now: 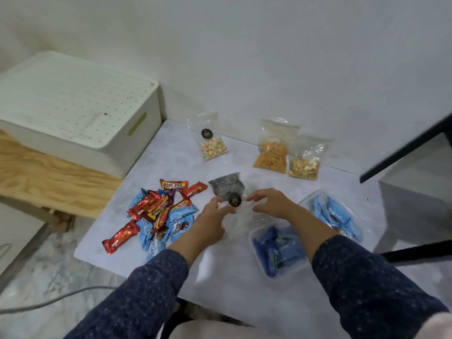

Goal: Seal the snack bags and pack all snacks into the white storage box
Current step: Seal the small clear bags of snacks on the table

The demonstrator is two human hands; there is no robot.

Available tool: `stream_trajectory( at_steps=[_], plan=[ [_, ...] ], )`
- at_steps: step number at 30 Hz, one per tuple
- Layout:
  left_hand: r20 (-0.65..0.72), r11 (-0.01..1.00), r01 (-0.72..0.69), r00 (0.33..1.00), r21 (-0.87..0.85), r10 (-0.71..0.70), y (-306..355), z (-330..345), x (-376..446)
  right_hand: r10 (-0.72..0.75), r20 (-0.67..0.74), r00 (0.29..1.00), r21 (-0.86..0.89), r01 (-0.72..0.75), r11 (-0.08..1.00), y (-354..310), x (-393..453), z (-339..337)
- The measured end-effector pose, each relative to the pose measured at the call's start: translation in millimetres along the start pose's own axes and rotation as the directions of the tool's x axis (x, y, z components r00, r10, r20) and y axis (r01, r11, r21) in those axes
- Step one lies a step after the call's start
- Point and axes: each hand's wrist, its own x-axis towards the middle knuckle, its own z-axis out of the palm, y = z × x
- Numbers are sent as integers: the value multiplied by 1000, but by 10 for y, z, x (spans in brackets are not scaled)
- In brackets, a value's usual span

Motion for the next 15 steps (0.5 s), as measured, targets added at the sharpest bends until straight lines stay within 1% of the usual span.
stream_trajectory(
  at_steps=[3, 6, 8, 10, 12, 15],
  plan=[
    [9, 994, 106, 994, 20, -106, 50, 85, -50, -25, 15, 1000, 53, 24, 998, 35, 17, 27],
    [-30, 984, 170, 985, -51, -172, 96, 113, -71, -60, -2, 998, 100, 60, 993, 32, 24, 6],
    [-97, 978, 154, 981, -140, -168, 120, 101, -65, -60, -26, 998, 175, 63, 983, 19, 15, -38],
    [-195, 968, 137, 964, -213, -179, 174, 41, -38, -51, -48, 998, 266, 62, 962, -21, -13, -111],
    [-286, 961, 144, 935, -235, -210, 244, -76, 18, -55, -77, 996, 345, 79, 935, -108, -66, -211],
    [-418, 966, 137, 882, -217, -219, 344, -333, 124, -100, -113, 989, 482, 143, 865, -273, -161, -402]
  ],
)
